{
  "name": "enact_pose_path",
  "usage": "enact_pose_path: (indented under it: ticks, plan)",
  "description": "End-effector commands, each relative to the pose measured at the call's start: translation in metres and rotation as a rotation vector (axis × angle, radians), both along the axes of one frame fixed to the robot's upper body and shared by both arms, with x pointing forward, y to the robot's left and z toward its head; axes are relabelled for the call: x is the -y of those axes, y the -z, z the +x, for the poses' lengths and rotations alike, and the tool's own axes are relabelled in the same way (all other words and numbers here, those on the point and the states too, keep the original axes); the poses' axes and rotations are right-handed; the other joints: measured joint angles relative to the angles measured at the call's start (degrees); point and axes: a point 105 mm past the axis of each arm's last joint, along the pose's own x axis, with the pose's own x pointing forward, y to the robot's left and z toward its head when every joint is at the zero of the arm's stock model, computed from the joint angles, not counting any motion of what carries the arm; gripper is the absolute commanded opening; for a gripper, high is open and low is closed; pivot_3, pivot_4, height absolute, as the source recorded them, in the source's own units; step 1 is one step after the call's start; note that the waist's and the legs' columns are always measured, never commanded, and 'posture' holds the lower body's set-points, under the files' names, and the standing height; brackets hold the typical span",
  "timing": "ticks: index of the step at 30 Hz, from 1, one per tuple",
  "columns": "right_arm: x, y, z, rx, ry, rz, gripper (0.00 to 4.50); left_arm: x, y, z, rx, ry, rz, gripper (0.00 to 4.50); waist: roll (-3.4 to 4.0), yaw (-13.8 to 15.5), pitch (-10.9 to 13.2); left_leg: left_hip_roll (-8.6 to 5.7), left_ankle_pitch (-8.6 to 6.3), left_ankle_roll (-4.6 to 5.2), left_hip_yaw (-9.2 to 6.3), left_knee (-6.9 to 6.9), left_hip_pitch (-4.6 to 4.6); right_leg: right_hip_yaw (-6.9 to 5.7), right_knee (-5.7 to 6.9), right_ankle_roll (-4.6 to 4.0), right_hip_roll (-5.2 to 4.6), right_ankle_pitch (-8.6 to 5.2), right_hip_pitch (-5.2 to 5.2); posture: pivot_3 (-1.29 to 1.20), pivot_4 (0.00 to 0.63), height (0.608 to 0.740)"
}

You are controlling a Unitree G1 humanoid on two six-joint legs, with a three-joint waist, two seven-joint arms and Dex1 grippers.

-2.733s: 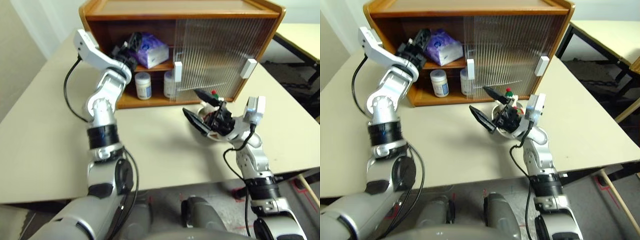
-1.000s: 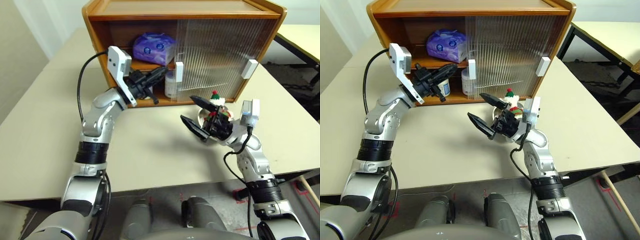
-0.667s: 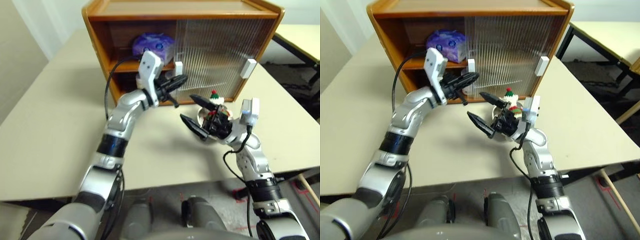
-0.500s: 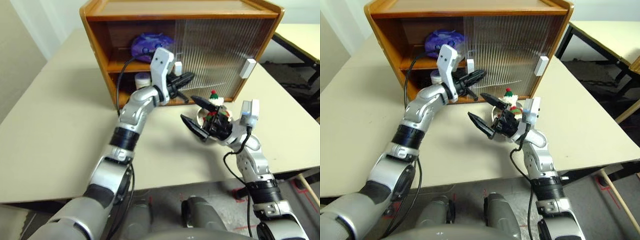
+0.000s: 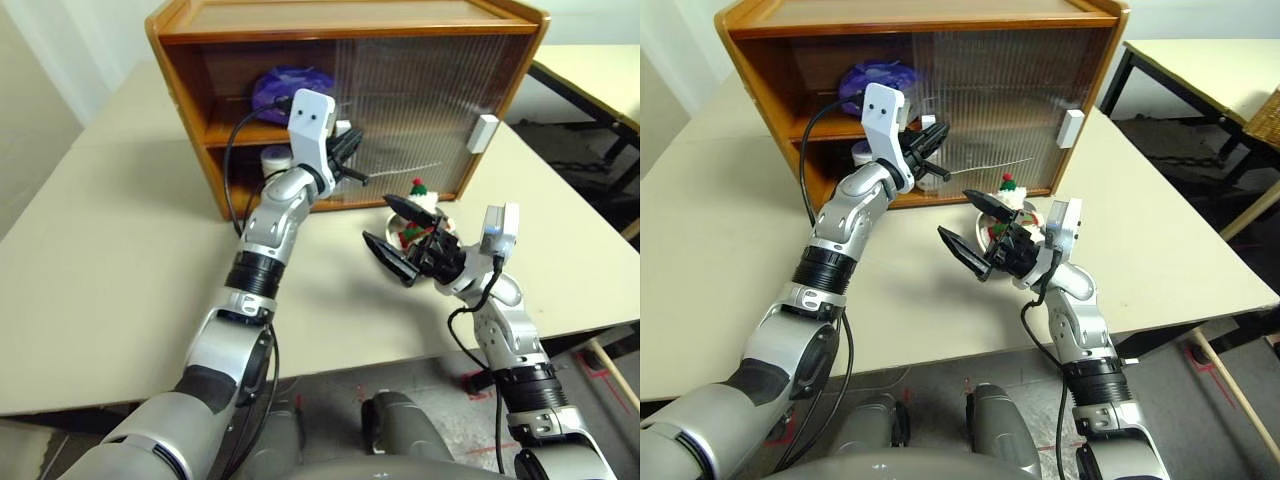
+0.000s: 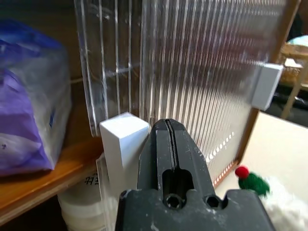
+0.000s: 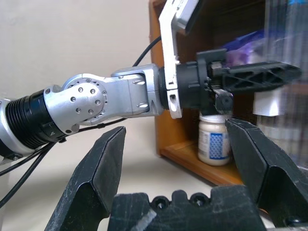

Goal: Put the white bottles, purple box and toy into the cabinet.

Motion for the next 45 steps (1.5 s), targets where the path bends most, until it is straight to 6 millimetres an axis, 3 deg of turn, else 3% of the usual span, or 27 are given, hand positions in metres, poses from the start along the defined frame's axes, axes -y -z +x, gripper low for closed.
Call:
enact_pose_path:
  ticks: [1, 5, 12, 33, 45]
  plan:
    - [0.003, -0.003, 0.002, 0.022, 0.009, 0.0, 4.5, -0.033, -0.003, 0.004, 0.011, -0.114, -0.019, 0.03, 0.0, -0.23, 0.0, 0.02, 0.0, -0.01, -0.01, 0.0, 0.06, 0.0, 0.04, -0.01, 0.05, 0.01, 0.02, 0.06, 0.0, 0.74]
    - [0.004, -0.004, 0.003, 0.024, 0.007, -0.002, 4.5, -0.043, -0.001, 0.001, 0.009, -0.145, -0.014, 0.03, 0.0, 0.02, 0.0, 0.04, -0.01, -0.01, -0.08, -0.04, 0.6, 0.01, 0.14, -0.01, 0.22, 0.08, 0.15, 0.07, 0.0, 0.74]
    - [0.005, -0.004, 0.004, 0.025, 0.004, -0.004, 4.5, -0.058, -0.001, -0.006, 0.01, -0.183, 0.0, 0.03, 0.01, 0.54, 0.0, 0.13, -0.01, -0.02, -0.12, -0.05, 0.65, 0.18, 0.14, -0.06, 0.6, 0.08, 0.14, 0.08, 0.0, 0.74]
    - [-0.002, -0.001, 0.008, 0.015, -0.059, -0.008, 4.5, -0.144, 0.0, -0.029, 0.046, -0.456, 0.048, 0.03, 0.0, 0.76, 0.0, 0.19, -0.04, -0.07, 0.06, -0.39, 0.82, 0.89, 0.13, -0.16, 0.75, 0.03, 0.07, 0.17, 0.0, 0.74]
    - [-0.003, -0.001, 0.011, 0.019, -0.087, -0.019, 4.5, -0.176, 0.007, -0.05, 0.036, -0.543, 0.075, 0.03, 0.0, 2.99, 0.0, 0.18, -0.04, -0.07, 0.07, -0.9, 0.82, 0.92, 0.02, -0.39, 0.75, -0.11, -0.11, 0.19, 0.0, 0.74]
